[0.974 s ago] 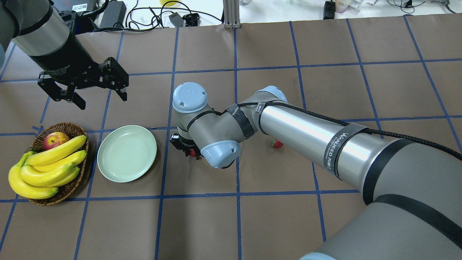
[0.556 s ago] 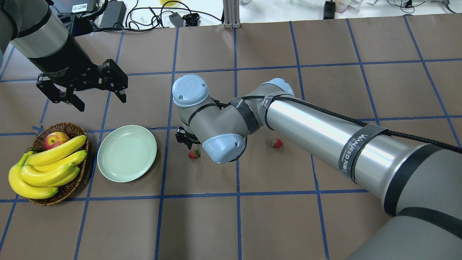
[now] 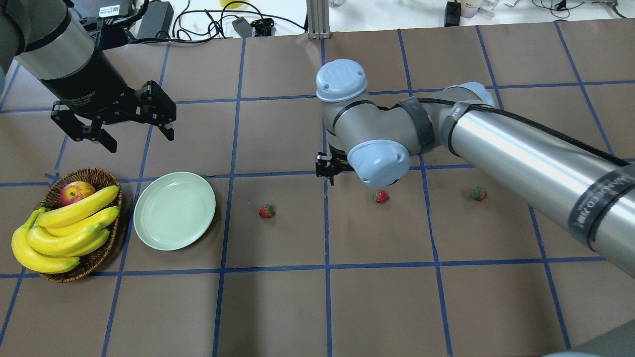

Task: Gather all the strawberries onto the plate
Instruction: 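Move the right gripper back and grasp the second strawberry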

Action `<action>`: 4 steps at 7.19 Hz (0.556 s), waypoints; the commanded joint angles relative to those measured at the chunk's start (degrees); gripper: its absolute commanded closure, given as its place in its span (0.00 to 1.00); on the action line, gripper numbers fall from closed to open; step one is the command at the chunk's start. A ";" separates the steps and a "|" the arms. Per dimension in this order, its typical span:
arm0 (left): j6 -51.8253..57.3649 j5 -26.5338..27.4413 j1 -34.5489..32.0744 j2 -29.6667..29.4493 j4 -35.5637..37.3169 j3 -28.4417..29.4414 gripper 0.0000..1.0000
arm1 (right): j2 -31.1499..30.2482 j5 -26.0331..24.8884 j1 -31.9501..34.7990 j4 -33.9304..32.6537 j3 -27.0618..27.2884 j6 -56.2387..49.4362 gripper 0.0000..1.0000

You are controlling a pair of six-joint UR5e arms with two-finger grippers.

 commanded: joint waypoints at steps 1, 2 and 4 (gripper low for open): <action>-0.04 0.09 0.05 0.36 -0.04 0.10 0.00 | -1.85 -0.56 -7.66 -3.67 7.42 -6.68 0.05; -0.04 0.01 0.05 0.36 -0.04 0.01 0.00 | -1.76 0.14 -7.86 -12.32 11.81 -7.22 0.02; 0.05 -0.17 0.05 0.01 -0.04 -0.08 0.00 | -1.06 8.30 -7.77 -16.27 13.08 -7.48 0.02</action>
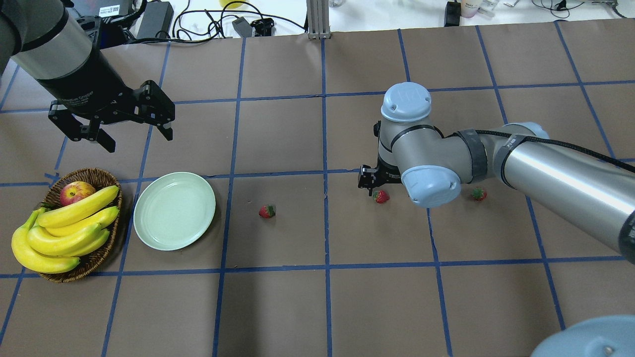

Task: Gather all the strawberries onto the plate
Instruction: 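Move the right gripper back and grasp the second strawberry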

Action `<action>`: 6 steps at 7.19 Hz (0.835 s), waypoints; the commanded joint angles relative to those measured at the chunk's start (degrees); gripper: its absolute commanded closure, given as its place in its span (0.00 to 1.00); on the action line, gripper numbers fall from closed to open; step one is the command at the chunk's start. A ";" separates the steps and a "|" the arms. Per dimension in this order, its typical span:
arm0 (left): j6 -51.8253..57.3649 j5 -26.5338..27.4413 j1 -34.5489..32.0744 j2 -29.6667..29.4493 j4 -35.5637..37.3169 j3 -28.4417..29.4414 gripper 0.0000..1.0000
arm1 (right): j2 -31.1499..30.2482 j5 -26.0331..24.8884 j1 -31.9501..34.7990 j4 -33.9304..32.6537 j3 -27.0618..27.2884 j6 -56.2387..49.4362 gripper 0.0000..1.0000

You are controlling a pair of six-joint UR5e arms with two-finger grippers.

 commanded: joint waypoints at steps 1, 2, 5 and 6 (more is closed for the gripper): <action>0.07 0.00 0.03 0.01 -0.05 -0.07 0.00 | 0.45 3.93 -0.17 -2.65 1.04 -0.37 0.04; 0.07 -0.09 0.03 -0.07 -0.06 -0.07 0.00 | 0.62 3.41 -0.17 -2.73 1.22 -0.46 0.23; 0.07 0.00 0.03 -0.08 0.03 -0.07 0.00 | 0.63 3.05 -0.17 -2.91 1.49 -0.46 0.79; 0.07 -0.17 0.03 -0.08 0.03 -0.07 0.00 | 0.45 3.05 -0.17 -2.65 1.05 -0.02 0.93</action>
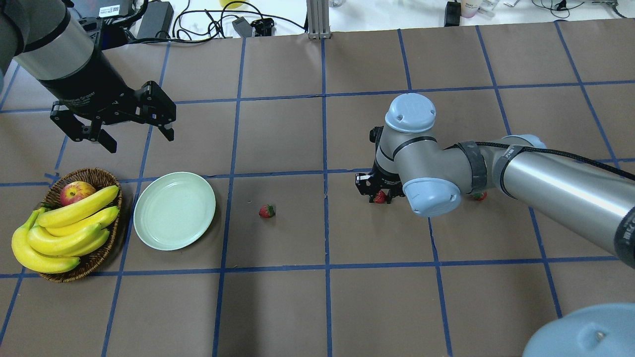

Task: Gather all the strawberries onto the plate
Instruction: 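Move the right gripper back and grasp the second strawberry, then carry the second strawberry and release it next to the first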

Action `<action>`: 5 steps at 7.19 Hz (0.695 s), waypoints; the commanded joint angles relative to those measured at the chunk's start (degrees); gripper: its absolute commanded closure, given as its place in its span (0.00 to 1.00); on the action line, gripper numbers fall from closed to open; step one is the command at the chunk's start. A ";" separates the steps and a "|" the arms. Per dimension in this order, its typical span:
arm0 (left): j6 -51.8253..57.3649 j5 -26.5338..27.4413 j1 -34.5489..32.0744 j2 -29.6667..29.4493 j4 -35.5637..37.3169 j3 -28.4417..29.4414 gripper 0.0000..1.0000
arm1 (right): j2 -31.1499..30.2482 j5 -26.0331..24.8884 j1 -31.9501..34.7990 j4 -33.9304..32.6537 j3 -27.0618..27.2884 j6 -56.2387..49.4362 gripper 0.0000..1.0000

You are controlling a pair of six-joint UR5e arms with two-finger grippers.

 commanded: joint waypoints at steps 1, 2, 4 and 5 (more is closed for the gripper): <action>0.00 -0.09 0.03 -0.06 0.00 0.00 0.00 | -0.76 1.03 0.26 -0.06 -0.78 1.47 0.94; 0.00 -0.09 0.03 -0.15 0.00 0.00 0.00 | -0.76 3.13 2.44 0.89 -4.09 7.49 0.94; 0.00 -0.09 0.03 -0.06 0.09 0.00 0.00 | 2.64 9.21 11.65 0.90 -10.77 21.55 0.93; 0.00 -0.09 0.03 -0.15 0.09 0.00 0.00 | 5.54 9.39 14.82 0.20 -12.37 24.83 0.93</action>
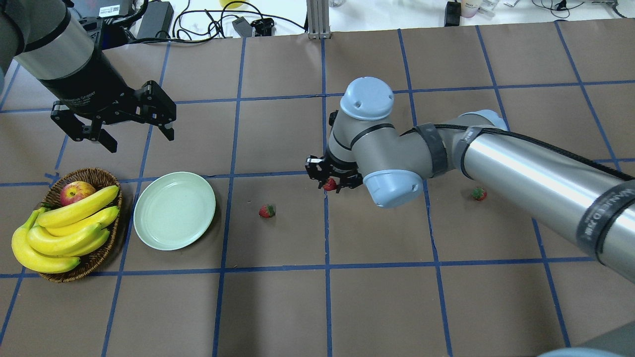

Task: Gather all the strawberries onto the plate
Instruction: 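Carry the second strawberry and release it next to the first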

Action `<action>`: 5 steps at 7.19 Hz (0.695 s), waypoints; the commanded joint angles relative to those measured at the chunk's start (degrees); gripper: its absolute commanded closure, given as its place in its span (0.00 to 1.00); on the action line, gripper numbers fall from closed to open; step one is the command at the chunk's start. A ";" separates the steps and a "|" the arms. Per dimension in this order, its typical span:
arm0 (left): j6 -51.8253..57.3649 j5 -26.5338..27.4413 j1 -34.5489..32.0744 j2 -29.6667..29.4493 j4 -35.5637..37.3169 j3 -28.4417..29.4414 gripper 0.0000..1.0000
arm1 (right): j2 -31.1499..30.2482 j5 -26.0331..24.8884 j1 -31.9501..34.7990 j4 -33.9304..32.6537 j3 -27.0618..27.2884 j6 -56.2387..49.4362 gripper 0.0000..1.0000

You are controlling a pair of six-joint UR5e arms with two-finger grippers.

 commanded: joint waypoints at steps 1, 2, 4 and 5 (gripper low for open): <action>0.00 0.00 0.00 -0.06 0.01 0.00 0.00 | 5.08 0.92 6.33 -1.56 -3.65 6.58 0.92; 0.00 0.00 0.00 -0.06 0.01 0.00 0.00 | 6.84 1.44 6.87 -1.57 -3.66 7.12 0.86; 0.00 0.00 0.00 -0.15 0.01 0.00 0.00 | 6.78 1.62 6.87 -0.87 -3.83 7.21 0.23; 0.00 0.09 0.00 -0.06 0.01 0.00 0.00 | 5.64 -0.12 6.87 -0.69 -3.75 6.60 0.00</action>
